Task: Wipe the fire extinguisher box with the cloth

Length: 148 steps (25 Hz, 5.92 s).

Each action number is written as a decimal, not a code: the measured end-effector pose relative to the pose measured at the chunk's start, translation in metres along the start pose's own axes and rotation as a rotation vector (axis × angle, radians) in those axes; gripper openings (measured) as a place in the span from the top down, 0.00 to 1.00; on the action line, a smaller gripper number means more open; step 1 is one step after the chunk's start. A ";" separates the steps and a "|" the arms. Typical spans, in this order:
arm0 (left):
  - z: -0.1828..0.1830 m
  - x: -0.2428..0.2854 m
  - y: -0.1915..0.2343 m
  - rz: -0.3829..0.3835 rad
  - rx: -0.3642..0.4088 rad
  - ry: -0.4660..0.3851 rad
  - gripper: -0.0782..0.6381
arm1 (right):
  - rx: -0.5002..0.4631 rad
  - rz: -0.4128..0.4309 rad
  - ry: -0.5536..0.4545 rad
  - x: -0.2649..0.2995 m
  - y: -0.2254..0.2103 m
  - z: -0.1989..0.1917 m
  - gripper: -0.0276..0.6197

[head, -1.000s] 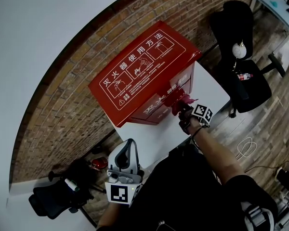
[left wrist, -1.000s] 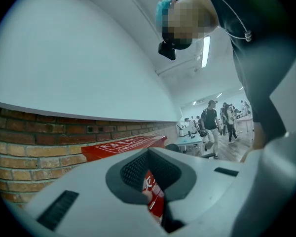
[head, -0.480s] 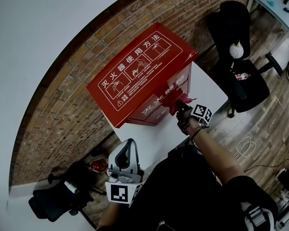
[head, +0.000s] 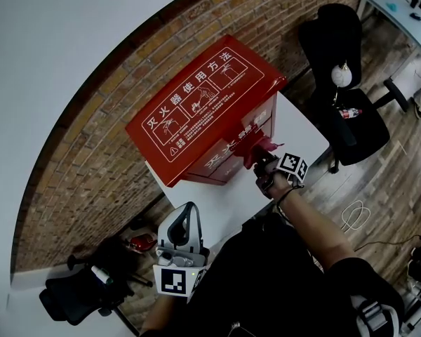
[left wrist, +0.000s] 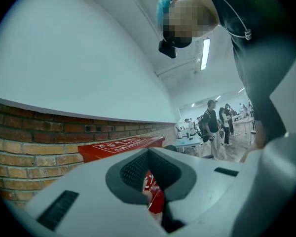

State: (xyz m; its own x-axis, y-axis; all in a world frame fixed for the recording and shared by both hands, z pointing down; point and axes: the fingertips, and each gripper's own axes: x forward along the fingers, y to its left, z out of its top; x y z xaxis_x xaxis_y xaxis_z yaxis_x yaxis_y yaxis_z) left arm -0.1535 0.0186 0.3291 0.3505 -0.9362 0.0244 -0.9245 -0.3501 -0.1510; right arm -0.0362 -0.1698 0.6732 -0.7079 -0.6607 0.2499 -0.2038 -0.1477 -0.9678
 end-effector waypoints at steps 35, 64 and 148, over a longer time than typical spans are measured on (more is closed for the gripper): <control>-0.002 0.008 0.002 -0.010 -0.029 -0.020 0.84 | 0.005 0.159 -0.004 -0.020 0.084 -0.001 0.84; 0.000 0.013 0.003 -0.019 -0.042 -0.040 0.84 | 0.030 0.229 -0.026 -0.034 0.140 -0.001 0.84; -0.012 -0.016 0.022 0.003 -0.083 -0.010 0.84 | -0.050 0.527 0.110 -0.069 0.292 -0.084 0.84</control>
State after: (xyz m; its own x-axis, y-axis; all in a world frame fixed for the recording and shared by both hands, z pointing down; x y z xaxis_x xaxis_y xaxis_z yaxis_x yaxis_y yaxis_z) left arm -0.1810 0.0257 0.3373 0.3488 -0.9371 0.0142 -0.9346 -0.3489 -0.0689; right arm -0.1035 -0.1054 0.3753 -0.7890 -0.5545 -0.2645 0.1676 0.2199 -0.9610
